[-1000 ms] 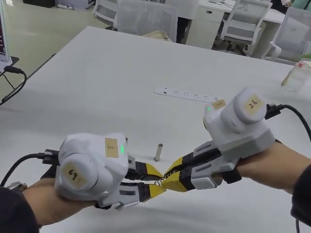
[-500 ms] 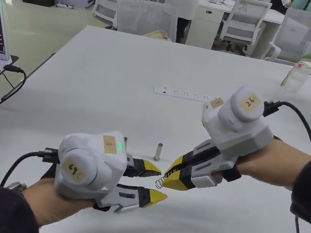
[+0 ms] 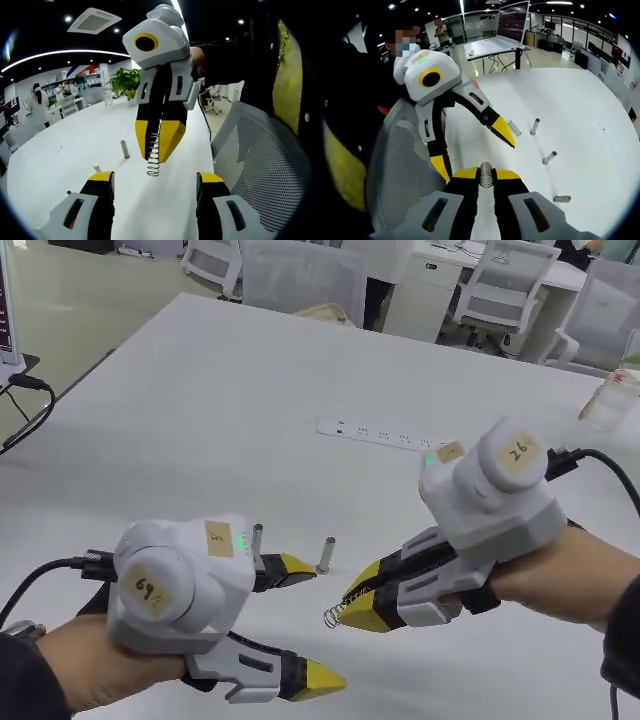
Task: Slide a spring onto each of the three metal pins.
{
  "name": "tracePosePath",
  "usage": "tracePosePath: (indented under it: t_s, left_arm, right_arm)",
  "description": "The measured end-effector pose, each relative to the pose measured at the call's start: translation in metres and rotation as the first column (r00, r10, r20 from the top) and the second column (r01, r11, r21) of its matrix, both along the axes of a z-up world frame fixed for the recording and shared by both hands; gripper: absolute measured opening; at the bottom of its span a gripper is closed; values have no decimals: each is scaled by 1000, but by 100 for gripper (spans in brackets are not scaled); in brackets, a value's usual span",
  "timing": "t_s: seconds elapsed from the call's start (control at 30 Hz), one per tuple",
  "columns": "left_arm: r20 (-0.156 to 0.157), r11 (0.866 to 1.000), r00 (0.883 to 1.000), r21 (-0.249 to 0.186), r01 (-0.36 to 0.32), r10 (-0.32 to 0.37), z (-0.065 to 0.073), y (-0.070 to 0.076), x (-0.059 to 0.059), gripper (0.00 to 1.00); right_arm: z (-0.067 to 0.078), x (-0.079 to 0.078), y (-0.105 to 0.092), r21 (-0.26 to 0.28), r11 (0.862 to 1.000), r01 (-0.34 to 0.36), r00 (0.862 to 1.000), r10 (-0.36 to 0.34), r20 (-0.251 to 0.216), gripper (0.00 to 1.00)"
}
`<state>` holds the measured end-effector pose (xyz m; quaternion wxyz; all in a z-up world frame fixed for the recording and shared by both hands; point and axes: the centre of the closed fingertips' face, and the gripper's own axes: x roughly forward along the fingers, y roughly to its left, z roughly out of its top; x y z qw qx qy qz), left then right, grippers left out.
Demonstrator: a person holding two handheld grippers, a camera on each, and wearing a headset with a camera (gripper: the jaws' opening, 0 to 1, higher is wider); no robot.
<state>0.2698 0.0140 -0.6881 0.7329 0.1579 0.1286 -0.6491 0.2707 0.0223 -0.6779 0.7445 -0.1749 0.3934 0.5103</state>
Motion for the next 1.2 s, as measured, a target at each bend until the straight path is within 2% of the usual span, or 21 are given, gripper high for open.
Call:
tracePosePath:
  t_s: [0.2,0.53,0.77,0.97,1.2]
  left_arm:
    - [-8,1000,1000,2,-17,17,-2,2,2,70]
    - [-8,998,998,-13,-57,57,-1,10,7,72]
    - [-7,994,994,-23,-111,111,0,25,17,71]
    - [-1,985,985,-25,-171,171,-2,43,27,71]
    - [4,976,976,-14,-216,216,-8,59,31,70]
  right_arm:
    - [0,1,-1,-5,1000,-3,1000,3,3,8]
    - [1,3,-3,-14,1000,-1,1000,2,9,8]
    - [3,7,-5,-26,1000,-5,1000,6,11,8]
    - [4,11,-7,-37,999,-7,1000,8,14,8]
    - [5,14,-7,-46,999,-13,1000,14,18,8]
